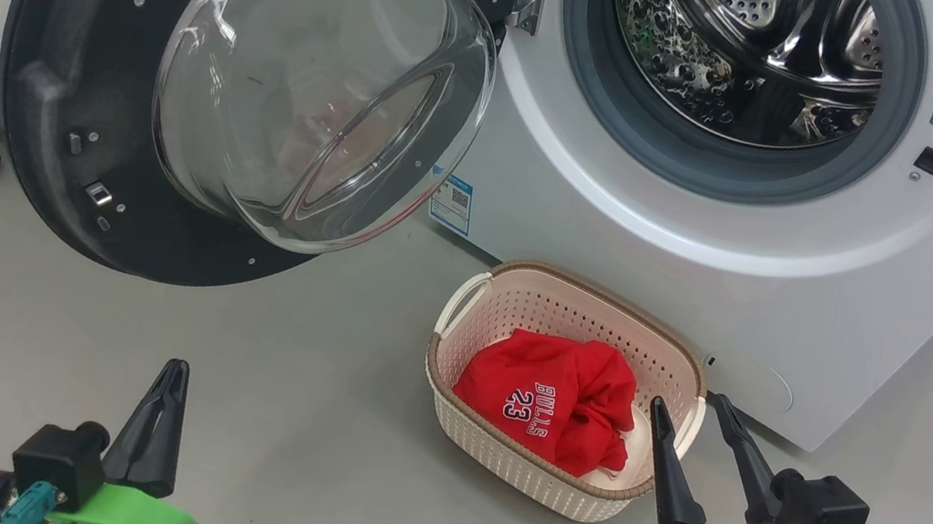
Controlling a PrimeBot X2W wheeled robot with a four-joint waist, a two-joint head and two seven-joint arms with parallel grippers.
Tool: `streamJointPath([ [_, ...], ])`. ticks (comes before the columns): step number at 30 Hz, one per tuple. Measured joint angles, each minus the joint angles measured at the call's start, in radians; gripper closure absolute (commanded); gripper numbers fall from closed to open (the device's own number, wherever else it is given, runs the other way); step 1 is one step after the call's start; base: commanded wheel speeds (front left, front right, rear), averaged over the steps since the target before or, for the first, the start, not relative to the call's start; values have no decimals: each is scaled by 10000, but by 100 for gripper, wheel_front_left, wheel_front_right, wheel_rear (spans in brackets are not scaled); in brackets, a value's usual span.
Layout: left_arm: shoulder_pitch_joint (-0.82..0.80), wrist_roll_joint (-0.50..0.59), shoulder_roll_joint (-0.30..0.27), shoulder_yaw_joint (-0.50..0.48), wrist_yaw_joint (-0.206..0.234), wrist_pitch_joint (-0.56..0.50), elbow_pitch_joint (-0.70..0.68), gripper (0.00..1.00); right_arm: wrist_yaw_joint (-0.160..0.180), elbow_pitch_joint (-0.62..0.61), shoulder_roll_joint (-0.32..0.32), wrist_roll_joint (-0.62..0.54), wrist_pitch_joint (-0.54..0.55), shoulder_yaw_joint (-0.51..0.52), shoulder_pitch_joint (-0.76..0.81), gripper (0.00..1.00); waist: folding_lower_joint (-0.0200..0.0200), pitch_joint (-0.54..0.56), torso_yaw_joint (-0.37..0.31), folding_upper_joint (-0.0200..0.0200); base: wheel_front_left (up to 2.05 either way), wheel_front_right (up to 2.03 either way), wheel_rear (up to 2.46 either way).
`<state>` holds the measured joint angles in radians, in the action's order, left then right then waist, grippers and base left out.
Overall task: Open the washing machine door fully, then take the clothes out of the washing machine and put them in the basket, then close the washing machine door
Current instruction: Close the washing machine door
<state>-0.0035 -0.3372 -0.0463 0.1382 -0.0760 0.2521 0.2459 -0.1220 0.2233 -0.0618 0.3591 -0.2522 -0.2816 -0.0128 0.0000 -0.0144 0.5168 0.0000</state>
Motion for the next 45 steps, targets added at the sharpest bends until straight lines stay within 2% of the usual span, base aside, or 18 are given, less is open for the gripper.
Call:
streamJointPath([
  [8,12,63,-77,-79,0,0,-245,100,0,-25,-98,-274,0,-261,-2,0,0,-260,-78,0,0,0,0],
  [12,12,-134,-105,-573,2,0,-556,100,0,-169,-190,-545,2,-441,-134,0,0,-512,-185,0,0,0,0],
  [17,-83,-132,-562,-1089,2,0,-1187,100,0,-351,-245,-633,40,-472,-389,0,0,-926,-341,0,0,0,0],
  [21,-632,-130,-1208,-1636,0,0,-1776,100,0,-445,-357,-715,105,-472,-516,0,0,-1294,-481,0,0,0,0],
  [25,-1330,-123,-2105,-2366,0,6,-2280,100,2,-546,-453,-780,186,-430,-733,0,0,-1654,-632,0,0,0,0],
  [30,-2353,-134,-3371,-3499,0,-61,-2637,100,4,-600,-648,-803,242,-337,-890,0,0,-2049,-808,0,0,0,0],
  [34,-3115,-123,-4591,-4449,0,-349,-2583,100,4,-619,-686,-899,270,-334,-1057,0,0,-2301,-940,0,0,0,0],
  [35,-3115,-123,-4591,-4449,0,-349,-2583,100,4,-619,-686,-899,270,-334,-1057,0,0,-2301,-940,0,0,0,0],
  [37,-3486,-213,-5003,-4861,0,-516,-2414,100,4,-623,-692,-903,272,-341,-1114,0,0,-2390,-1020,0,0,0,0],
  [40,-4183,-1034,-5400,-5637,0,-1116,-1517,100,4,-619,-719,-903,313,-351,-1160,0,0,-2513,-1178,0,0,0,0],
  [45,-4937,-2863,-5356,-6803,242,-2230,332,100,4,-610,-723,-903,313,-395,-1288,0,0,-2611,-1358,0,0,0,0],
])
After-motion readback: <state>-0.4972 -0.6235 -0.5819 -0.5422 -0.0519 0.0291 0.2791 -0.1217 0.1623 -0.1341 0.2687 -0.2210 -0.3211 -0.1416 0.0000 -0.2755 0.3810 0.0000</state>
